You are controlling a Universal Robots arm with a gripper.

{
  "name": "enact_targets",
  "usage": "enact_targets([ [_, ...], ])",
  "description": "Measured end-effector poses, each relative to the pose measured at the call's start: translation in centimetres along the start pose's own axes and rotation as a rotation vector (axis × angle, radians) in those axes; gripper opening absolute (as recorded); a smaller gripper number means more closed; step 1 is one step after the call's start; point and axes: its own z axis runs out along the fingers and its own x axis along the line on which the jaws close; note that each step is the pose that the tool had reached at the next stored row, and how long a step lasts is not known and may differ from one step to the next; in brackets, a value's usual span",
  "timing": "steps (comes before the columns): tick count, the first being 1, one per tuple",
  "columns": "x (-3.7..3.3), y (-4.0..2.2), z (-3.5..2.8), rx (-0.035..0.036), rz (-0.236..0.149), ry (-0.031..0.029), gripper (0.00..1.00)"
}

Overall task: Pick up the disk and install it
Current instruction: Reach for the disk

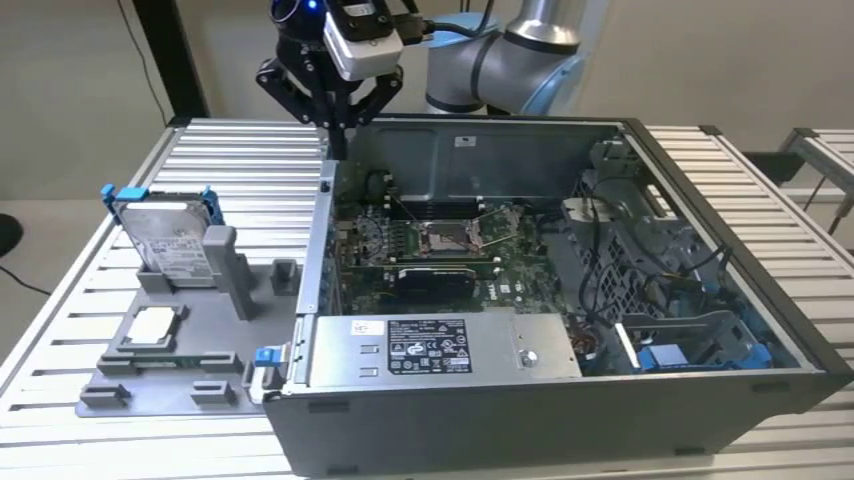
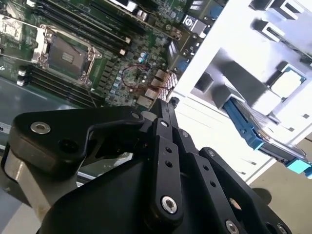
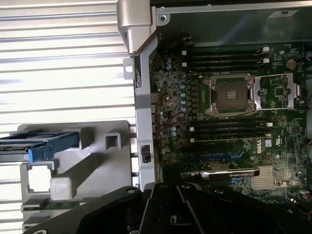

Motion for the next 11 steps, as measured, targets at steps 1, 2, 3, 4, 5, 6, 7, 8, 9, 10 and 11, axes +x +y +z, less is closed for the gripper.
enact_targets([
  [1, 0.14, -0.01, 0.00, 0.0000, 0.000, 0.0000, 0.00],
  [2, 0.29, -0.02, -0.01, 0.0000, 0.000, 0.0000, 0.00],
  [3, 0.43, -0.03, -0.01, 0.0000, 0.000, 0.0000, 0.00],
  [4, 0.57, -0.04, -0.01, 0.0000, 0.000, 0.0000, 0.00],
  [5, 0.72, -0.05, -0.02, 0.0000, 0.000, 0.0000, 0.00],
  [6, 0.86, -0.06, -0.02, 0.0000, 0.000, 0.0001, 0.00],
  [7, 1.00, -0.07, -0.02, 0.0000, 0.000, 0.0000, 0.00],
  [8, 1.15, -0.08, -0.02, 0.0000, 0.000, 0.0000, 0.00],
  [9, 1.29, -0.09, -0.03, 0.0000, 0.000, 0.0000, 0.00],
  [10, 1.44, -0.10, -0.03, 0.0000, 0.000, 0.0000, 0.00],
  [11, 1.59, -0.11, -0.03, -0.0001, 0.000, 0.0000, 0.00],
])
